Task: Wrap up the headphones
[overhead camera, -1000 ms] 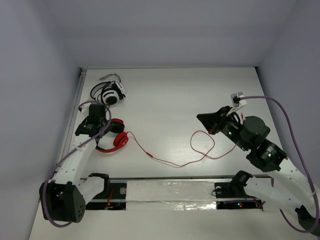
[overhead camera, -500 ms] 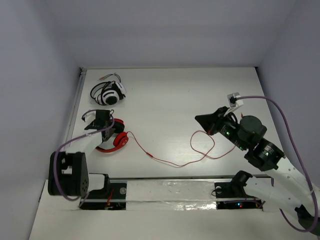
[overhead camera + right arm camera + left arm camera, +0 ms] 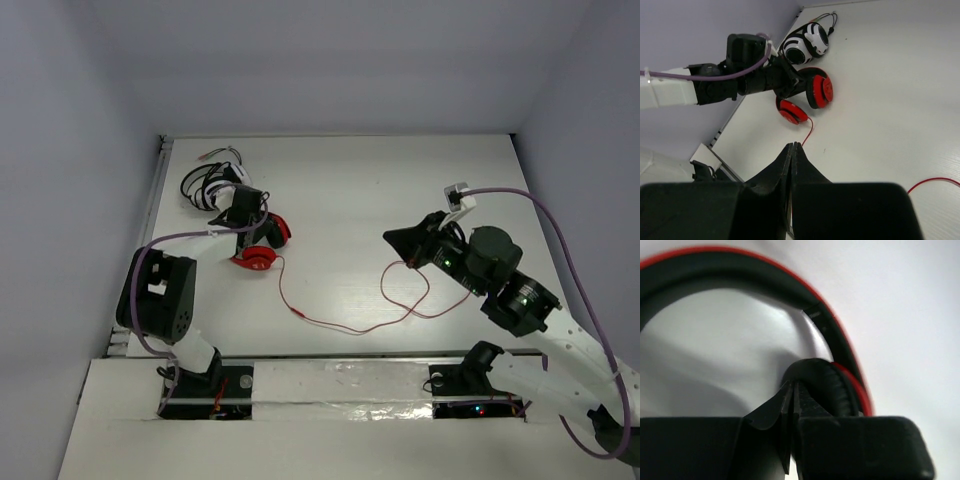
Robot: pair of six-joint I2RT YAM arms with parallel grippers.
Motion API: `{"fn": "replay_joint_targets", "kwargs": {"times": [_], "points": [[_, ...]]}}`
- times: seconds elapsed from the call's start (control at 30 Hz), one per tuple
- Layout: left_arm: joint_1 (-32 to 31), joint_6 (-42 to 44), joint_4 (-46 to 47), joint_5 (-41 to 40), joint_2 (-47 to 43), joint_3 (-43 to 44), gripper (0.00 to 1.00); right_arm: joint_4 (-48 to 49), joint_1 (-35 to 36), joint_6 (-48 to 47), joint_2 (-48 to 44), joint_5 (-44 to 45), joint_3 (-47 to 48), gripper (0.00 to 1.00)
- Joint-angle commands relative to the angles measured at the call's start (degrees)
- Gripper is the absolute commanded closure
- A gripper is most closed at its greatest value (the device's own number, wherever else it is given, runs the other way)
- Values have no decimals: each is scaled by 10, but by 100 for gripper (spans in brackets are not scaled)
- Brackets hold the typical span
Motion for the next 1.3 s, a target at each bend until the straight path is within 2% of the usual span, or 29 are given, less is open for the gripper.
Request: {"fn": "replay_joint_targets", "kwargs": {"times": [0.0, 0.1, 0.13, 0.23, 0.3, 0.4, 0.43, 0.5, 0.57, 0.7, 0.87, 1.0, 1.1, 1.17, 1.27], "points": [[-2, -17, 3, -2, -13, 47, 100, 30, 6, -7, 1, -9, -4, 100], [-2, 8, -52, -35, -51, 40, 87, 30, 6, -8, -1, -12, -3, 100], [4, 34, -66, -48, -65, 37, 76, 30, 6, -8, -3, -13, -4, 100], [18, 71, -123, -107, -129, 33, 61, 35, 6, -8, -4, -17, -2, 100], [29, 111, -160, -135, -167, 42, 60, 37, 6, -5, -4, -23, -2, 100], [77, 161, -186, -93, -186, 48, 56, 44, 6, -2, -6, -22, -4, 100], [99, 176, -182, -80, -185, 46, 46, 45, 6, -1, -8, -23, -4, 100], [123, 214, -170, -51, -175, 36, 41, 47, 6, 2, -11, -23, -5, 100], [147, 245, -146, -28, -161, 29, 40, 44, 6, 3, -13, -23, -3, 100], [147, 307, -130, 56, -68, 59, 41, 41, 6, 3, -16, -22, -3, 100], [147, 368, -108, 69, -7, 87, 41, 39, 6, 7, -13, -23, 0, 100], [147, 366, -106, 76, 25, 104, 43, 39, 6, 7, -14, -22, 1, 100], [147, 353, -116, 79, 44, 109, 57, 39, 6, 8, -11, -22, 3, 100], [147, 343, -123, 84, 44, 102, 71, 42, 6, 8, -8, -22, 1, 100], [120, 319, -147, 58, 31, 80, 81, 44, 6, 8, -5, -22, 0, 100]]}}
